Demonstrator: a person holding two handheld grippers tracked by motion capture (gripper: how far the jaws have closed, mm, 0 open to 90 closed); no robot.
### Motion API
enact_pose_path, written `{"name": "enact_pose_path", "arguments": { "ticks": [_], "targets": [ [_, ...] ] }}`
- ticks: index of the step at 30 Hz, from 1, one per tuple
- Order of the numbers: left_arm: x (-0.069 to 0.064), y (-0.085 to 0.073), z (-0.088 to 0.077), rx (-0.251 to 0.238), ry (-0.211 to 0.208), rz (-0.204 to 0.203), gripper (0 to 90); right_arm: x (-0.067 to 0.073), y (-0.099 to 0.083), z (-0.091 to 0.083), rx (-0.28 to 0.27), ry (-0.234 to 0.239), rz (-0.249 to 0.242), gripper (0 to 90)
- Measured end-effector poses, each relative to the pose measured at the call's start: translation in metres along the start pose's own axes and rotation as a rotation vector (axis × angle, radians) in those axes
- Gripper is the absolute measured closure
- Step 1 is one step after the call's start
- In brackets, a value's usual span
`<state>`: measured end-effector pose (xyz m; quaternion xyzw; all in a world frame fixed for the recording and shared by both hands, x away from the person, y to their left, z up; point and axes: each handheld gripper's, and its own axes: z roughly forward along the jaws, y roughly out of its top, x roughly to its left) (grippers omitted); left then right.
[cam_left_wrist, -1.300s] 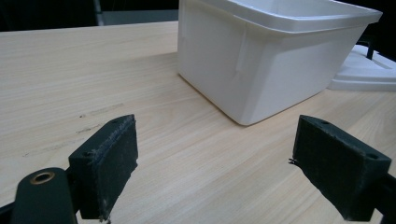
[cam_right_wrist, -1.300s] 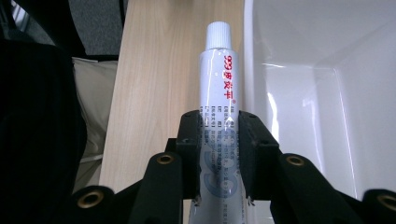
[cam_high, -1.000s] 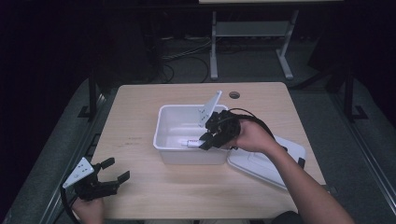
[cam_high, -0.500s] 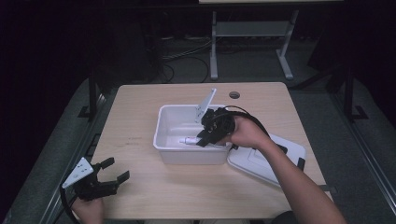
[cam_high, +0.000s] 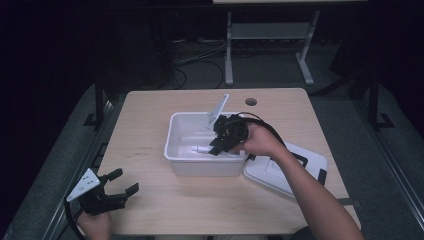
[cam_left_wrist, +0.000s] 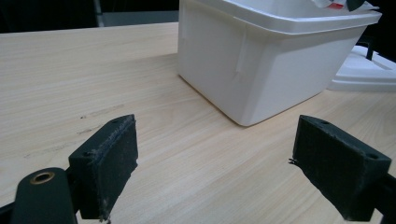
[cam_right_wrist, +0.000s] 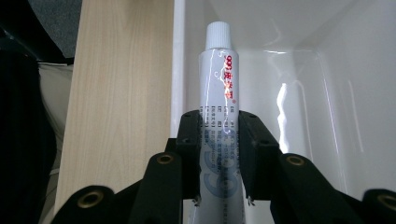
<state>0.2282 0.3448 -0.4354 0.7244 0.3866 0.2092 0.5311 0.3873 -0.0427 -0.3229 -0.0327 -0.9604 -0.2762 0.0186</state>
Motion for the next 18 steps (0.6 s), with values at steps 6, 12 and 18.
{"name": "enact_pose_path", "arguments": {
  "ticks": [6, 12, 18],
  "targets": [
    [-0.0003, 0.0001, 0.0003, 0.0, 0.0, -0.001, 13.2, -0.0044, -0.0016, 0.0018, -0.003, 0.002, 0.012, 71.4],
    [0.0, -0.0001, 0.0001, -0.001, 0.0, -0.001, 13.1, -0.0082, -0.0037, 0.0051, 0.009, 0.003, 0.024, 71.3],
    [-0.0001, -0.0001, 0.0004, -0.001, 0.0, -0.001, 13.1, -0.011, -0.0042, 0.0105, 0.017, 0.006, 0.031, 71.3]
  ]
}}
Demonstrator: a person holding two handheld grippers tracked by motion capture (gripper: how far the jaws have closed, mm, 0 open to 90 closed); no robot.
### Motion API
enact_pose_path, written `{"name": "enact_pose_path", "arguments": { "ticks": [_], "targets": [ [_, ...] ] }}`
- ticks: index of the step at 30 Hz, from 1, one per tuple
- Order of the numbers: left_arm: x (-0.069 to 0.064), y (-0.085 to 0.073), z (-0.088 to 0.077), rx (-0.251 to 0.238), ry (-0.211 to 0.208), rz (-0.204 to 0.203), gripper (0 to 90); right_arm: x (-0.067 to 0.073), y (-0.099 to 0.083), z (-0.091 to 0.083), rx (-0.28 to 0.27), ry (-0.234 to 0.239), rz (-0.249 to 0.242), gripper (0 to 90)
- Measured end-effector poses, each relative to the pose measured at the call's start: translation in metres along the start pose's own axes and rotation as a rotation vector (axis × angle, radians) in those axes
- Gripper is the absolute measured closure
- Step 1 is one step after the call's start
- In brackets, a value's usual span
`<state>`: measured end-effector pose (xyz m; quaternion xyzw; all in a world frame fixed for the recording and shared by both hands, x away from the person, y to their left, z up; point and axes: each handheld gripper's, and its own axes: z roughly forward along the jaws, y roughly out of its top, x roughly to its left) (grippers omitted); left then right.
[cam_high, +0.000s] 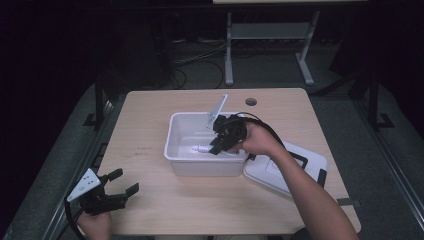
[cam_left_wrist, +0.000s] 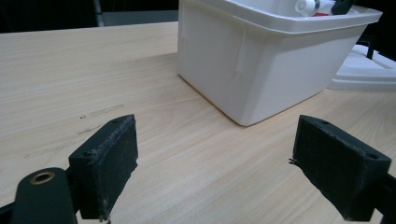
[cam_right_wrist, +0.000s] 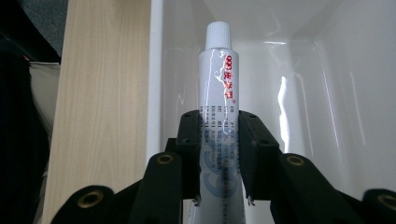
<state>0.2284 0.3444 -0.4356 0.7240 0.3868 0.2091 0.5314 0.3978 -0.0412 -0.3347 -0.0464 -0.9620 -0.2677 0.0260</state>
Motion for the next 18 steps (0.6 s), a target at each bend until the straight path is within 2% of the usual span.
{"name": "enact_pose_path", "arguments": {
  "ticks": [18],
  "targets": [
    [0.001, 0.0, 0.0, 0.001, 0.0, 0.0, 13.2, -0.01, -0.01, 0.018, 0.012, 0.017, 0.045, 71.3]
  ]
}}
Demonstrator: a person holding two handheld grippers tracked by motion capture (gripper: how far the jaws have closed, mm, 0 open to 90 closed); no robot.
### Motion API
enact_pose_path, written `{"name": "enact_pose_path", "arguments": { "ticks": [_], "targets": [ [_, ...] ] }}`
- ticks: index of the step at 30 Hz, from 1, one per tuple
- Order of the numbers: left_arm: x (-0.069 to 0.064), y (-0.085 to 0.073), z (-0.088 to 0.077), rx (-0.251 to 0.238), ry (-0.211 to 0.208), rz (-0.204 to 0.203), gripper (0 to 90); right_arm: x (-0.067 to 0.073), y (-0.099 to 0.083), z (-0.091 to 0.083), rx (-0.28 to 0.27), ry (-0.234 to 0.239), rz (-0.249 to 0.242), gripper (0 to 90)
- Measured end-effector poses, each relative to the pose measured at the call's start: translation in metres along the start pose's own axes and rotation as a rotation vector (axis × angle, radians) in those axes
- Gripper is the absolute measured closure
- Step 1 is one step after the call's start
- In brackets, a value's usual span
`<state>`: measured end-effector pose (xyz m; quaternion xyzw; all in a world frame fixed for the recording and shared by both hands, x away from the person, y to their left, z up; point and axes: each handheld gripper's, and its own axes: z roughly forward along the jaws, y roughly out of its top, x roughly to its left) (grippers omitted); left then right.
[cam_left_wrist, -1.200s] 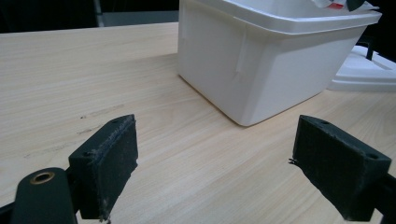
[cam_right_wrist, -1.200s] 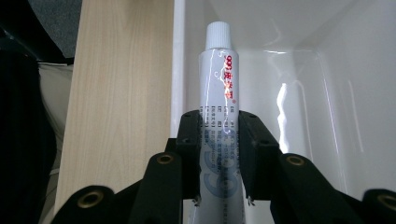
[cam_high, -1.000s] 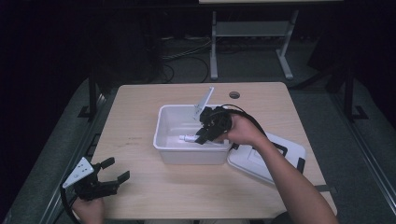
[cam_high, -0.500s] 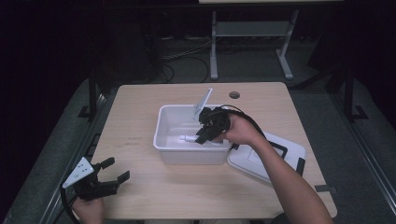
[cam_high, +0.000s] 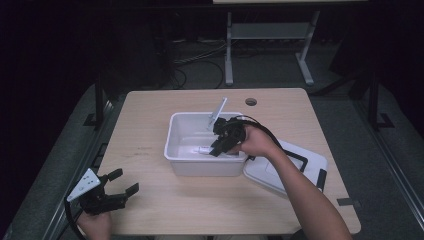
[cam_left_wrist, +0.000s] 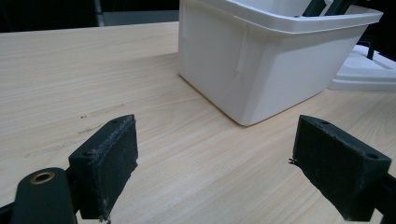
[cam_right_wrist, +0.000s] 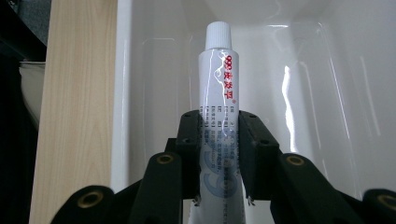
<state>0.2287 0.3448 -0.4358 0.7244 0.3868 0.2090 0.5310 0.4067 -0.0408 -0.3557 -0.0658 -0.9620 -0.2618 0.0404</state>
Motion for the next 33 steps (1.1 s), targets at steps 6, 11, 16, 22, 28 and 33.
{"name": "enact_pose_path", "arguments": {
  "ticks": [6, 11, 16, 22, 28, 33],
  "targets": [
    [0.0001, 0.0, -0.0001, 0.0, 0.001, 0.0, 13.2, -0.0009, -0.0007, 0.0031, 0.003, 0.009, 0.003, 71.3],
    [0.0003, 0.0, -0.0006, -0.002, 0.003, -0.002, 13.2, -0.0011, -0.0004, 0.0049, 0.007, 0.015, 0.01, 71.2],
    [0.0003, 0.0, -0.0011, -0.003, 0.005, -0.002, 13.2, -0.0018, -0.0007, 0.0062, 0.007, 0.018, 0.01, 71.1],
    [0.0005, 0.0, -0.0013, -0.003, 0.004, -0.002, 13.2, -0.0026, -0.001, 0.0075, 0.007, 0.014, 0.015, 70.8],
    [0.0006, 0.0001, -0.0017, -0.004, 0.005, -0.002, 13.2, -0.003, -0.001, 0.0093, 0.009, 0.012, 0.023, 69.3],
    [0.0005, 0.0001, -0.0017, -0.003, 0.004, -0.001, 13.2, -0.0029, -0.0009, 0.0064, 0.001, 0.003, 0.036, 65.8]
  ]
}}
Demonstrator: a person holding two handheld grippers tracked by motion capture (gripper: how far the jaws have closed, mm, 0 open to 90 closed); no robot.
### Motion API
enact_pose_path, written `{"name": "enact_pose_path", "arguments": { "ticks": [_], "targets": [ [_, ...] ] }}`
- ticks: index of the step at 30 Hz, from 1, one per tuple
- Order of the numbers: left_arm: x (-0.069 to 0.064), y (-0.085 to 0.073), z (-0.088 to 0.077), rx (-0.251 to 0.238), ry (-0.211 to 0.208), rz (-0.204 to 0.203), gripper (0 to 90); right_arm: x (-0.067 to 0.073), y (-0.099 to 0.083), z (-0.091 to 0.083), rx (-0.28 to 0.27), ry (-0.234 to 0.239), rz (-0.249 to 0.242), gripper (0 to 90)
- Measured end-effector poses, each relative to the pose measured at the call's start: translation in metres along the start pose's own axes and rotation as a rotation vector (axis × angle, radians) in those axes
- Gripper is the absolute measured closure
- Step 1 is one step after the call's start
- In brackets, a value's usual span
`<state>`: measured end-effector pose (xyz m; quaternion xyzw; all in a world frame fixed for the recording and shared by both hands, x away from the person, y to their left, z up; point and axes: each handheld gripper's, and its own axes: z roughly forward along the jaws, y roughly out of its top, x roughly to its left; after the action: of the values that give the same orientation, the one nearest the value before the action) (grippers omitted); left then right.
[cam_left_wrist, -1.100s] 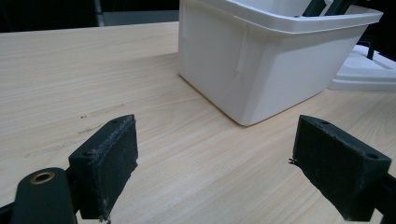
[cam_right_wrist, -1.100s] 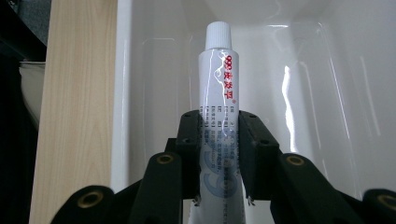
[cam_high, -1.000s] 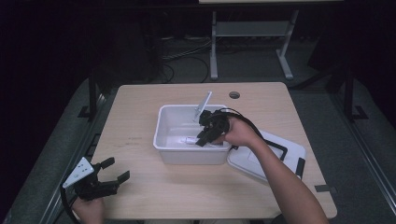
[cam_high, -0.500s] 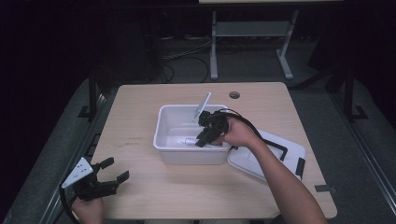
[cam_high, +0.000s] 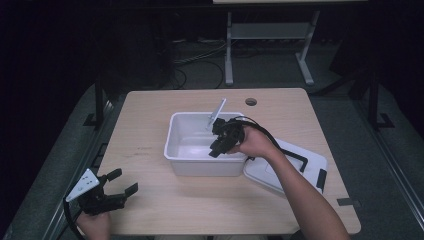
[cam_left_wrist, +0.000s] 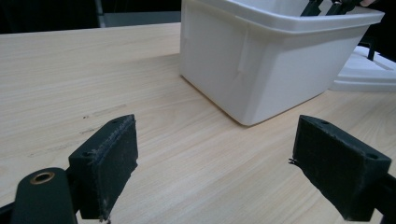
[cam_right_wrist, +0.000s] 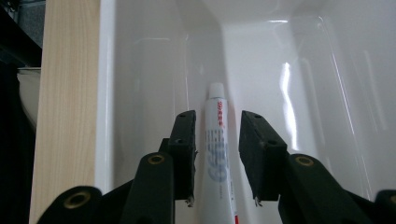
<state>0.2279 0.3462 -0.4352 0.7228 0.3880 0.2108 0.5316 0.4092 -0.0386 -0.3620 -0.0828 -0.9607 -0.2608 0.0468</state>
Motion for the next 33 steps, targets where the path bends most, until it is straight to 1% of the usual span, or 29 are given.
{"name": "enact_pose_path", "arguments": {
  "ticks": [5, 10, 11, 14, 16, 18, 20, 21, 26, 28, 31, 33],
  "targets": [
    [0.0, 0.0, 0.0, 0.0, 0.0, 0.005, 13.2, 0.0, -0.001, -0.003, -0.002, -0.001, 0.002, 64.9],
    [-0.001, 0.0, 0.001, 0.002, -0.001, 0.001, 13.2, 0.003, -0.003, -0.015, -0.011, -0.016, 0.005, 63.8],
    [-0.001, 0.0, 0.001, 0.002, -0.001, 0.001, 13.1, 0.003, -0.003, -0.015, -0.011, -0.016, 0.005, 63.8],
    [-0.001, 0.0, 0.001, 0.004, -0.002, 0.003, 13.2, 0.004, -0.005, -0.022, -0.018, -0.026, 0.005, 63.0],
    [-0.001, 0.0, 0.001, 0.003, -0.004, 0.002, 13.2, 0.005, -0.007, -0.03, -0.027, -0.036, 0.008, 61.6],
    [-0.001, 0.0, 0.001, 0.003, -0.003, 0.002, 13.2, 0.006, -0.008, -0.033, -0.029, -0.038, 0.008, 61.6],
    [-0.001, 0.0, 0.001, 0.003, -0.002, 0.002, 13.2, 0.007, -0.011, -0.043, -0.036, -0.054, 0.008, 61.3],
    [-0.001, 0.0, 0.001, 0.003, -0.003, 0.002, 13.2, 0.007, -0.011, -0.043, -0.036, -0.054, 0.008, 61.3],
    [-0.001, 0.0, 0.002, 0.006, -0.002, 0.003, 13.2, 0.01, -0.02, -0.06, -0.05, -0.083, 0.025, 58.8],
    [-0.002, 0.0, 0.002, 0.007, -0.003, 0.005, 13.2, 0.01, -0.021, -0.063, -0.052, -0.084, 0.024, 58.8],
    [-0.002, 0.0, 0.002, 0.007, -0.004, 0.004, 13.2, 0.012, -0.027, -0.073, -0.059, -0.101, 0.03, 57.9],
    [-0.002, 0.0, 0.003, 0.008, -0.005, 0.005, 13.2, 0.012, -0.028, -0.074, -0.055, -0.104, 0.029, 57.6]
  ]
}}
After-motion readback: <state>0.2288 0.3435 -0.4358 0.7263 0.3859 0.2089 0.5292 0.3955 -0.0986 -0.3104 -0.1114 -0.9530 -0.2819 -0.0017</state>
